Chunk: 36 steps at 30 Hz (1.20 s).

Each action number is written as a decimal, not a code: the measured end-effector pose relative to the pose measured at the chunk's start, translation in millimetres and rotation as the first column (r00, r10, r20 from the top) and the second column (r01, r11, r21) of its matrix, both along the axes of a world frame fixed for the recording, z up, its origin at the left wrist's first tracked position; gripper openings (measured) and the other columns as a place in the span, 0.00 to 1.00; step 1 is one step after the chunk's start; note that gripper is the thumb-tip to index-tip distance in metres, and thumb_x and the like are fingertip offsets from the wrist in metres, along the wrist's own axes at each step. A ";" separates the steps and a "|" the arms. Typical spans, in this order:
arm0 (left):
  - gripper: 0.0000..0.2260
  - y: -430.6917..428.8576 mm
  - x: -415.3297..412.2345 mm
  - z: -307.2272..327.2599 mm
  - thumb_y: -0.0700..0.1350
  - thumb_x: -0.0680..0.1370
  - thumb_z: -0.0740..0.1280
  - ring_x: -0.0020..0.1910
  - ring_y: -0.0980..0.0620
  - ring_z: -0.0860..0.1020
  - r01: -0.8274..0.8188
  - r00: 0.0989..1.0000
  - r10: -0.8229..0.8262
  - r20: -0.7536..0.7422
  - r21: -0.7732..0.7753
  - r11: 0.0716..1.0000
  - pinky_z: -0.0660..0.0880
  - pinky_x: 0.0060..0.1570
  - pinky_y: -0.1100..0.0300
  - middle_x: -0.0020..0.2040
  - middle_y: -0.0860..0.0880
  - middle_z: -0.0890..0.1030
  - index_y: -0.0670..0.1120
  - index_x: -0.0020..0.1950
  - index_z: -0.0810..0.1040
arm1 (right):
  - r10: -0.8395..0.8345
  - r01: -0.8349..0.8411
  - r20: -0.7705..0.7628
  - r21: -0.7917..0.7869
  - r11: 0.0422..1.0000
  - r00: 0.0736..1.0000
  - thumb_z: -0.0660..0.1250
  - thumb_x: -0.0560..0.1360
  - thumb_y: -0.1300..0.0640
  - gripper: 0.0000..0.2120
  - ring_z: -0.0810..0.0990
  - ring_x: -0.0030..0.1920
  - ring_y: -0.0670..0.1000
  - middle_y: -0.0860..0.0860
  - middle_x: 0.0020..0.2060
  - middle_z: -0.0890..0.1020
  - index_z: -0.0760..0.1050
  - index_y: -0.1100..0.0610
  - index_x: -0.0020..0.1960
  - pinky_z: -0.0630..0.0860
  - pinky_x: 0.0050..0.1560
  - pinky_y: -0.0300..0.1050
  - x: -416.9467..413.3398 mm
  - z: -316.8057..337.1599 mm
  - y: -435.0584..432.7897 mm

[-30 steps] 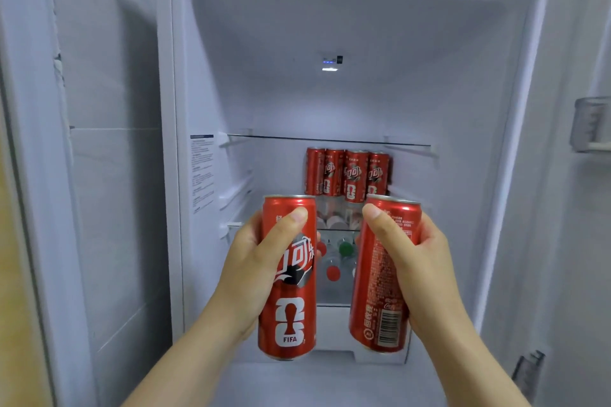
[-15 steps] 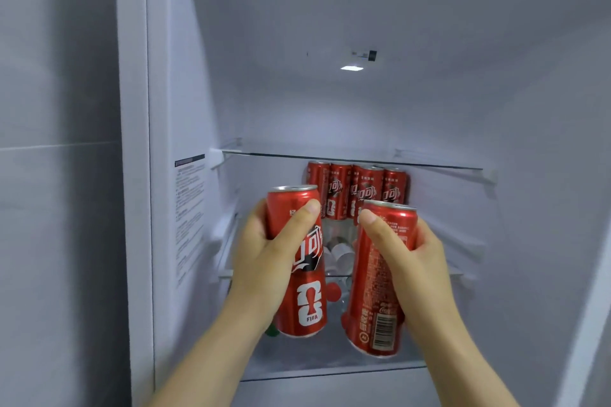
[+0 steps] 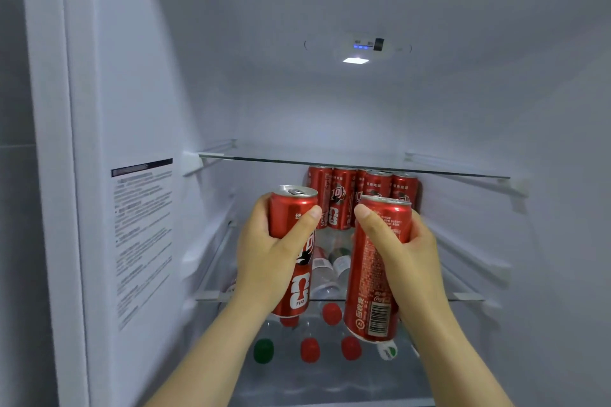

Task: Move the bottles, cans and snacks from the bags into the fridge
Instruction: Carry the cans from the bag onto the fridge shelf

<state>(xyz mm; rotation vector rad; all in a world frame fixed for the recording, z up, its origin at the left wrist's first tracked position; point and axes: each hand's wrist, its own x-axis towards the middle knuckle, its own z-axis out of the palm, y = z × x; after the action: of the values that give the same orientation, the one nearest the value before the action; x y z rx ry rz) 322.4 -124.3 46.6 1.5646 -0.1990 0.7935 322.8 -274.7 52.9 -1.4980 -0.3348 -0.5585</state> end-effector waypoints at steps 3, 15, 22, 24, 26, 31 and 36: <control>0.17 -1.8 9.4 -3.5 0.62 0.65 0.67 0.42 0.67 0.79 -0.016 1.000 0.016 0.013 0.006 1.000 0.75 0.33 0.73 0.43 0.59 0.80 0.59 0.51 0.73 | -0.012 0.012 0.000 0.001 1.000 1.000 0.72 0.62 0.38 0.18 0.84 0.44 0.43 0.43 0.45 0.84 0.78 0.41 0.49 0.80 0.45 0.45 12.6 -0.1 -3.3; 0.15 -4.1 32.1 -9.5 0.61 0.66 0.66 0.43 0.69 0.78 -0.046 0.997 0.046 0.058 0.012 0.999 0.73 0.35 0.76 0.42 0.63 0.79 0.60 0.50 0.72 | -0.027 0.027 0.077 0.000 1.000 0.997 0.72 0.63 0.40 0.20 0.83 0.45 0.42 0.43 0.46 0.83 0.76 0.44 0.53 0.79 0.46 0.42 50.8 -6.6 -0.8; 0.16 -2.0 40.8 -12.4 0.62 0.66 0.66 0.44 0.67 0.80 -0.056 0.997 0.054 0.060 0.017 0.998 0.75 0.36 0.74 0.42 0.65 0.80 0.62 0.51 0.72 | -0.023 0.030 0.114 -0.065 0.997 0.993 0.70 0.65 0.40 0.24 0.82 0.46 0.40 0.45 0.47 0.82 0.75 0.48 0.57 0.77 0.42 0.34 84.0 -10.7 5.3; 0.16 -1.8 43.1 -13.0 0.61 0.66 0.67 0.45 0.66 0.80 -0.063 0.996 0.062 0.064 0.020 0.998 0.76 0.37 0.73 0.42 0.64 0.80 0.62 0.51 0.72 | -0.007 0.018 0.114 -0.097 0.995 0.993 0.69 0.66 0.40 0.25 0.81 0.47 0.39 0.44 0.48 0.82 0.73 0.48 0.59 0.77 0.42 0.33 94.2 -12.1 5.9; 0.16 -2.0 44.1 -13.2 0.61 0.66 0.67 0.45 0.66 0.80 -0.064 0.996 0.063 0.070 0.019 0.998 0.76 0.37 0.73 0.44 0.62 0.80 0.61 0.51 0.72 | 0.017 -0.004 0.098 -0.130 0.992 0.995 0.69 0.67 0.39 0.25 0.81 0.49 0.40 0.43 0.50 0.81 0.71 0.47 0.61 0.77 0.47 0.35 102.3 -14.0 5.1; 0.15 -2.9 43.0 -12.5 0.61 0.65 0.66 0.44 0.68 0.79 -0.066 0.995 0.064 0.077 0.019 0.998 0.74 0.36 0.75 0.43 0.61 0.79 0.61 0.50 0.72 | 0.107 -0.103 0.003 -0.244 0.964 0.994 0.66 0.70 0.39 0.26 0.78 0.53 0.39 0.39 0.54 0.78 0.65 0.43 0.65 0.75 0.50 0.36 110.0 -23.5 -6.7; 0.14 -3.2 42.9 -12.5 0.60 0.66 0.66 0.43 0.69 0.79 -0.072 0.995 0.069 0.076 0.027 0.997 0.74 0.36 0.76 0.43 0.61 0.79 0.61 0.49 0.71 | -0.034 -0.036 -0.138 -0.478 0.878 0.990 0.65 0.74 0.39 0.28 0.76 0.56 0.42 0.41 0.59 0.74 0.62 0.46 0.69 0.75 0.59 0.45 131.2 -40.4 -13.5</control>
<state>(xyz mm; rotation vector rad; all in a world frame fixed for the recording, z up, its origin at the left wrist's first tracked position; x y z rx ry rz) 365.2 -127.5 34.1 1.5780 -0.2124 0.9095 453.9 -288.2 12.5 -2.0079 -0.3798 -0.3762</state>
